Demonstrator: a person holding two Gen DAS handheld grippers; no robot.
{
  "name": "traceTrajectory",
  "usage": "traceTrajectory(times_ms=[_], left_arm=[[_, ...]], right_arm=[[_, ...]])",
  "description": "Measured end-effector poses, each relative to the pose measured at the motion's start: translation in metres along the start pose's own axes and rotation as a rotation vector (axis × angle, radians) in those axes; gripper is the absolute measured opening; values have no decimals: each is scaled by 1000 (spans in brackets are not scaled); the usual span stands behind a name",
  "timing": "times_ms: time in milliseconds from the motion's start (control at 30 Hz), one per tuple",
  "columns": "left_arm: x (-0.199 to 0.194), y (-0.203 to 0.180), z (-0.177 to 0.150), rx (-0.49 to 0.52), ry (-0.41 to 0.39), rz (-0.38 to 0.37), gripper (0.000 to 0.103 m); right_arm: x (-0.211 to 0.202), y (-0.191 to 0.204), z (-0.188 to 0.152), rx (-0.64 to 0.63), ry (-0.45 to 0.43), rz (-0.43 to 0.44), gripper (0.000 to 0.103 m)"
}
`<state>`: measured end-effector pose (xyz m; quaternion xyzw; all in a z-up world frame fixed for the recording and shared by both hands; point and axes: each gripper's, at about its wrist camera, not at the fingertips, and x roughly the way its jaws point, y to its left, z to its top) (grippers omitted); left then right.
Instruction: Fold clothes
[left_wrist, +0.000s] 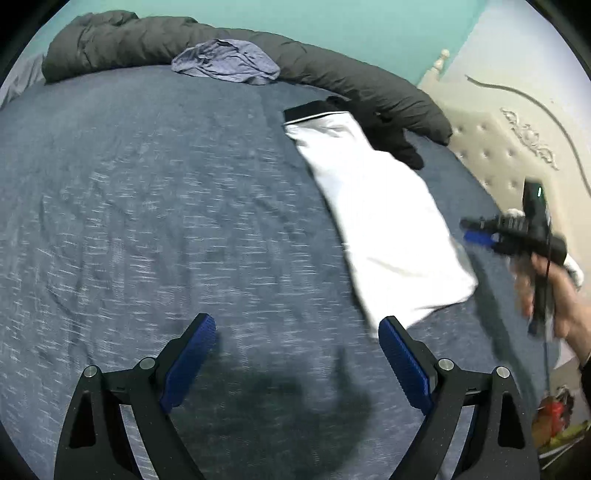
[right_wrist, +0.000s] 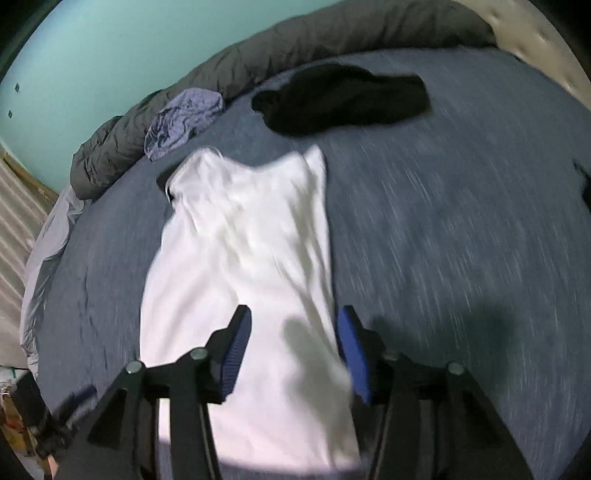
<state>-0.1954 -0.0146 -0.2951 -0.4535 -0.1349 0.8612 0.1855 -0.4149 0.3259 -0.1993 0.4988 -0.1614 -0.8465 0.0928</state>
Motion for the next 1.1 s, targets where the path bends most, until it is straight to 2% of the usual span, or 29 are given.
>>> traceTrajectory(times_ms=[133,267,333,400,500,567,633,667,700,767,800,833,933,1100], left_arm=[[24,-13,2,-38,51,-51,92],[48,-26,3,-76,102,-101,89],[59,-30,4,-97,121,-126,75],[67,-30,6,-116,126,-142,72],[77,-31,7,-151,149,-164,55],[83,-37,5,-136,164,-162,51],[88,-39,2,-133,166,-159,39],[89,-39,2,-136,163,-159,33],[89,-37,2,-151,163,-166,22],[88,-36,3,-161,168,-192,5],[84,-38,5,-146,166,-194,5],[81,-40,6,-130,163,-195,5],[67,-47,11,-94,160,-198,4],[33,-51,20,-86,144,-206,4]], right_arm=[[-4,-17,-31,40,43,18,52],[3,-27,-49,91,70,57,61],[7,-30,-55,107,79,78,61],[11,-31,-59,111,85,83,61],[15,-31,-63,118,77,96,61],[17,-30,-64,116,75,100,61],[19,-28,-65,104,77,98,60],[20,-27,-65,98,79,105,55],[20,-26,-66,91,84,113,50],[20,-26,-67,75,91,110,33],[20,-26,-68,68,91,112,28],[18,-26,-68,61,90,117,14],[10,-24,-69,40,83,123,9],[-16,-9,-67,10,71,139,8]])
